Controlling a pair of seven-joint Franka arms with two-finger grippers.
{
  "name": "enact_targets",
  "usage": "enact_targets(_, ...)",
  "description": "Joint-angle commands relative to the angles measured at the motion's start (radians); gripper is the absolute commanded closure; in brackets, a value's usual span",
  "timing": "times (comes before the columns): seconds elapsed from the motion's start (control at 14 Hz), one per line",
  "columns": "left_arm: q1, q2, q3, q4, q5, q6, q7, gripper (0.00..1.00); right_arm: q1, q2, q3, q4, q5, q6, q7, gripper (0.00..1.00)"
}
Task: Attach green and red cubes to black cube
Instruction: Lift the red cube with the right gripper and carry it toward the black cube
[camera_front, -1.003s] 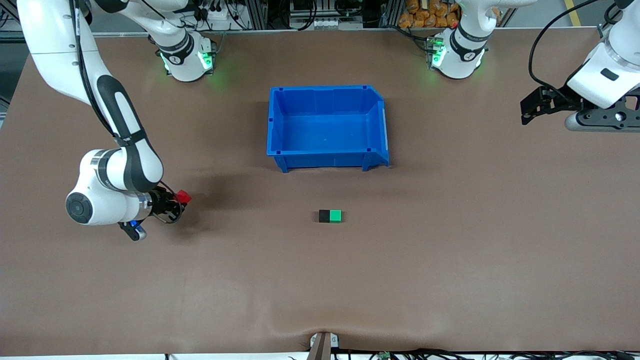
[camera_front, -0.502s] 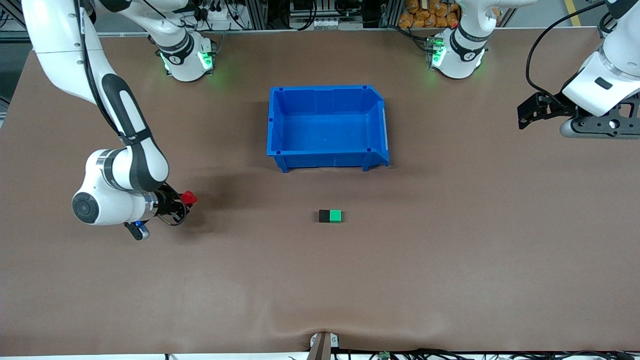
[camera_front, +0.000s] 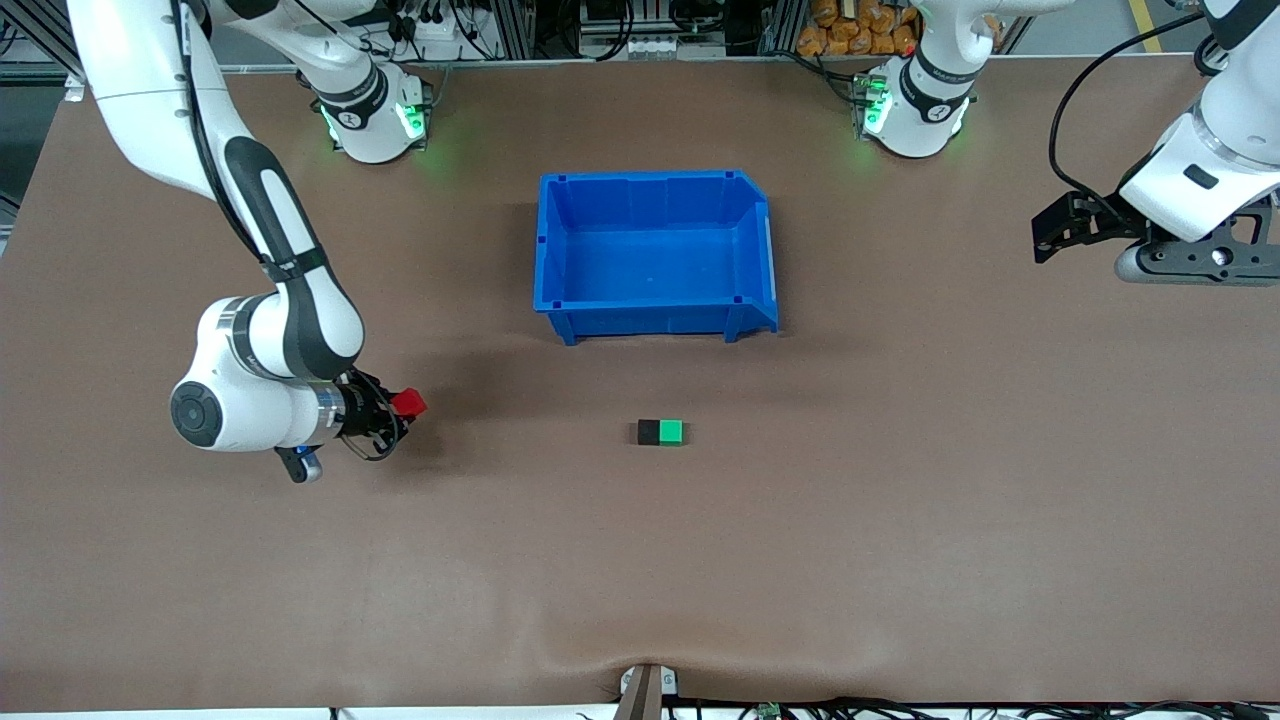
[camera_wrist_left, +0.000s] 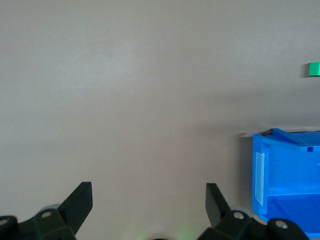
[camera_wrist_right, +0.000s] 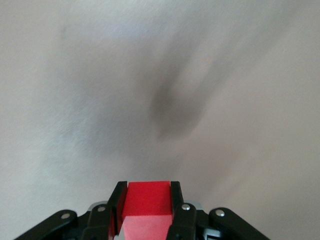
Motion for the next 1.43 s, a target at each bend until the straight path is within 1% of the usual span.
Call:
enact_targets(0.0, 0.000, -0.014, -0.004, -0.007, 0.005, 0.005, -0.001, 0.00, 0.015, -0.004, -0.008, 0.017, 0.044, -0.009, 0.025, 1.00)
enact_targets(0.57, 0.003, -0.015, -0.007, -0.007, 0.005, 0.002, -0.002, 0.00, 0.049, 0.005, -0.008, 0.046, 0.065, -0.002, 0.117, 1.00)
enact_targets(0.86, 0.002, -0.015, -0.007, -0.006, 0.003, 0.002, -0.002, 0.00, 0.075, 0.014, -0.009, 0.063, 0.110, 0.001, 0.158, 1.00)
enact_targets(1.36, 0.010, -0.020, -0.007, -0.006, -0.003, -0.001, 0.000, 0.00, 0.107, 0.039, -0.009, 0.094, 0.117, 0.019, 0.250, 1.00)
